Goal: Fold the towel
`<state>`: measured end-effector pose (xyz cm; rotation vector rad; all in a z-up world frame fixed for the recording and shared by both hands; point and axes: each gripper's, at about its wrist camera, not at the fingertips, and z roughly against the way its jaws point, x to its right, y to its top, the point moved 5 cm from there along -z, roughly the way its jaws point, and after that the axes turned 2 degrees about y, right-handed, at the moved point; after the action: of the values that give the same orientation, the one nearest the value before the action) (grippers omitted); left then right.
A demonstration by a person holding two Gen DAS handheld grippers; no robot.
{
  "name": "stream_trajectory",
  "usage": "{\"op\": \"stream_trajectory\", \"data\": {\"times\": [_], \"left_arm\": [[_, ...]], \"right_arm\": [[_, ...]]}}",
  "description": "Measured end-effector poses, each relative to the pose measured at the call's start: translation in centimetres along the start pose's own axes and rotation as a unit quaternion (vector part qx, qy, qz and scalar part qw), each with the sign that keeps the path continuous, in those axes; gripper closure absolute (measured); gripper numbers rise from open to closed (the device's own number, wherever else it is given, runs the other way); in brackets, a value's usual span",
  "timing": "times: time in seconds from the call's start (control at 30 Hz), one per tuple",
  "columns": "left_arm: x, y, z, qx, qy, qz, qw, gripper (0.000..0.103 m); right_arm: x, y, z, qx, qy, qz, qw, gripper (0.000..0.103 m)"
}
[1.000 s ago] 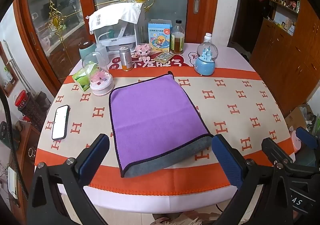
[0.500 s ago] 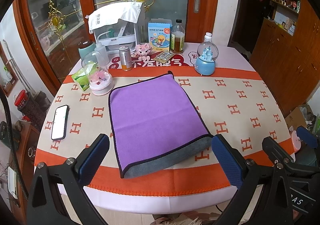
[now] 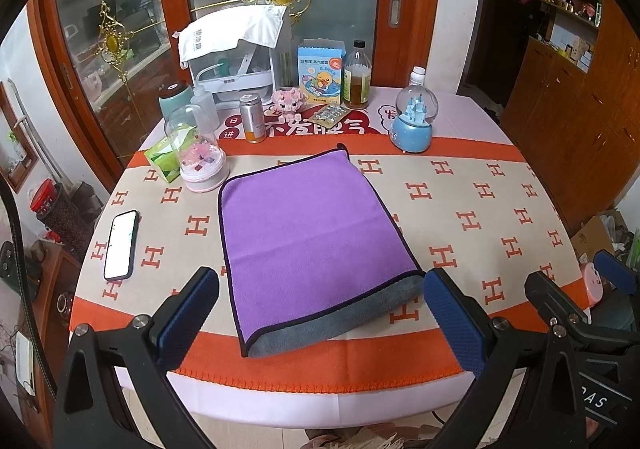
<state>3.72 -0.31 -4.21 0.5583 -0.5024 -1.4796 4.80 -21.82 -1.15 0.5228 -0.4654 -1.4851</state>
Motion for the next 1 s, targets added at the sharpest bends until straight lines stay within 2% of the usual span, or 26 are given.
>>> {"op": "stream_trajectory", "data": {"times": [1.0], "left_arm": [[-0.17, -0.08, 0.44, 0.001, 0.001, 0.002, 1.0000, 0.001]], "right_arm": [[0.39, -0.14, 0.20, 0.003, 0.000, 0.000, 1.000, 0.000]]}}
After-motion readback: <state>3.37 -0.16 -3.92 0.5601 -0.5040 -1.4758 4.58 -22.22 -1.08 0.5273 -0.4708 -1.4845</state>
